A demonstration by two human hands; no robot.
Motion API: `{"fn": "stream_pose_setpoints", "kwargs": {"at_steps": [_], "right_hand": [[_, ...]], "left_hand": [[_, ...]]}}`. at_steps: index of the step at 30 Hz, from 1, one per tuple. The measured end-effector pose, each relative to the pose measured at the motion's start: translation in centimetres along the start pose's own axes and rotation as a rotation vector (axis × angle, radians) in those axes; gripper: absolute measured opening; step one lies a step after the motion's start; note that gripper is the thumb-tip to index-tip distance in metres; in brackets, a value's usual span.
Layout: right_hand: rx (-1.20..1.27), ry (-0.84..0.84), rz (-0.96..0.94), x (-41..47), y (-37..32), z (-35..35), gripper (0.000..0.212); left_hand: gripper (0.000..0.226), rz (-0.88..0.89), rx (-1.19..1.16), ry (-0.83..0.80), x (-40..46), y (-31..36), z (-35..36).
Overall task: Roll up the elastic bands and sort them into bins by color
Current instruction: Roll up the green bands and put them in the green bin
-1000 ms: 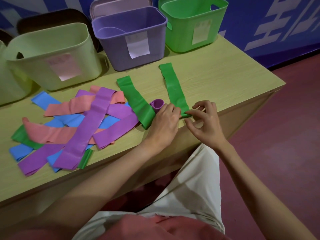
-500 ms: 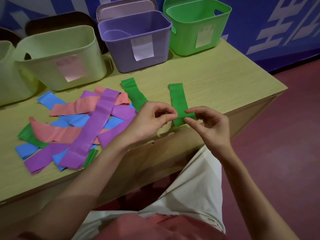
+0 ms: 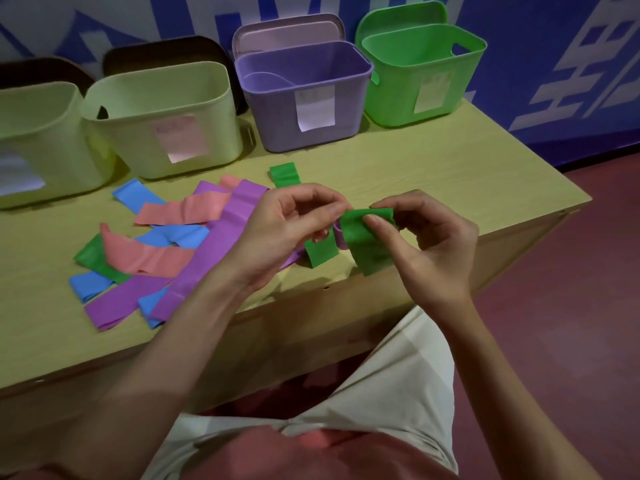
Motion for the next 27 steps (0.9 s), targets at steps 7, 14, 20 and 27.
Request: {"fn": "stream_pose_setpoints", "kwargs": {"at_steps": [7,14,20,27], "right_hand": [[0.119,0.003,-0.029,1.0,-2.5,3.0,0.012],[0.119,-0.046,0.009,1.4,-1.1,6.3,0.013],[0.137,-0.121,0.045,1.6,0.0,8.3,0.019],[0.128,-0.196,0.024,1.5,0.3,8.6,0.02]], "left_hand": [[0.009,0.164,0.157,0.119,-2.5,3.1,-0.6],[0.01,0.074,0.223,0.328,-4.3,1.9,-2.2],[0.011,0.02,0.177,0.446,-5.2,0.8,-3.2],[0.01,0.005,0.132,0.51,-5.5,0.4,-3.5]]}}
Point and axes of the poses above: each hand's wrist, its own x-axis towards the middle knuckle, its own z-axis out of the palm, y = z × x, the point moved 2 cm from there along x, towards the middle knuckle, and after that the axes turned 15 degrees about -y, right-handed, at the moved point
